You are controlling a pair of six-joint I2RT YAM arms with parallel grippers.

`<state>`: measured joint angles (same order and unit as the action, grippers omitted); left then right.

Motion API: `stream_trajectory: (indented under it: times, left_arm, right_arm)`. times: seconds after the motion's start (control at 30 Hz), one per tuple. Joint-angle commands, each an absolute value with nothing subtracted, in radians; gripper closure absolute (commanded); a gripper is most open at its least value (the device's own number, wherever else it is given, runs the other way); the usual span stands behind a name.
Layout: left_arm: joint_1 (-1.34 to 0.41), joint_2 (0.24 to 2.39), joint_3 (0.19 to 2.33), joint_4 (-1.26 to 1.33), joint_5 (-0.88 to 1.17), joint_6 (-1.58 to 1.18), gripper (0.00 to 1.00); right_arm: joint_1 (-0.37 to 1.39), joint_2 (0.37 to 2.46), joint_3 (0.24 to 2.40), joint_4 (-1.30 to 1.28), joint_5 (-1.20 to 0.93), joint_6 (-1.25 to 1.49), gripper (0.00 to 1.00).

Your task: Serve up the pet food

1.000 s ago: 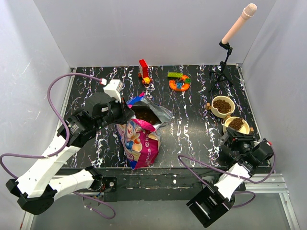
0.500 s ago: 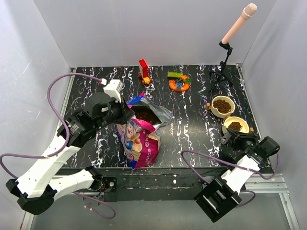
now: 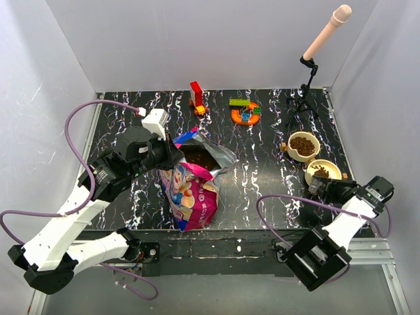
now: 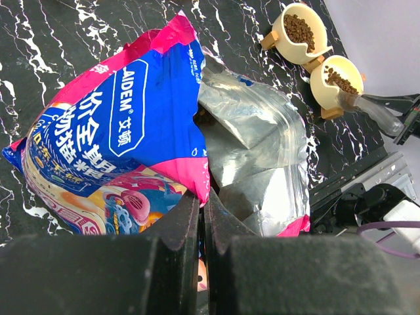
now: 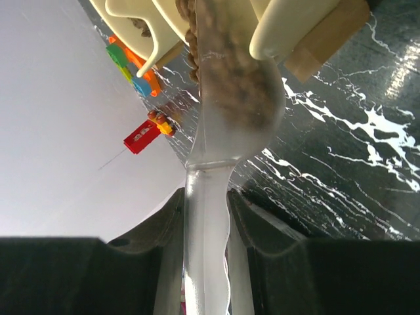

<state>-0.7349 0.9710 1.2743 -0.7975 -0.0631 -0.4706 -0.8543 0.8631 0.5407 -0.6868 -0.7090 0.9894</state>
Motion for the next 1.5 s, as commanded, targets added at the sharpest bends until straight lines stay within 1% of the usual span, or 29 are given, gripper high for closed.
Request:
stream_trajectory:
  times: [0.0,0.3,0.6,0.93,1.17,1.3,1.47]
  left_arm:
    - [-0.742,0.910,1.335,-0.647,-0.008,-0.454,1.00]
    - [-0.742,0.920,1.345,-0.646,-0.012,-0.453,1.00]
    - [-0.744,0.911,1.336,-0.643,-0.026,-0.471,1.00]
    - [-0.742,0.913,1.331,-0.630,-0.018,-0.485,1.00]
    - [-0.742,0.913,1.328,-0.629,-0.008,-0.494,1.00]
    - [-0.742,0.914,1.330,-0.630,-0.006,-0.494,1.00]
    - [-0.742,0.919,1.339,-0.638,-0.003,-0.483,1.00]
  right_arm:
    - [-0.856,0.939,0.662,-0.837,-0.634,0.977,0.99]
    - [-0.856,1.072,0.842,-0.974,-0.603,1.008,0.99]
    - [-0.856,1.144,0.976,-1.091,-0.598,1.061,0.99]
    - [-0.854,1.135,0.979,-1.144,-0.657,1.135,0.99]
    - [-0.854,1.102,1.046,-1.216,-0.681,1.198,0.99]
    - [-0.854,1.086,1.091,-1.259,-0.646,1.238,0.99]
    - [-0.851,1.088,1.056,-1.233,-0.652,1.284,0.99]
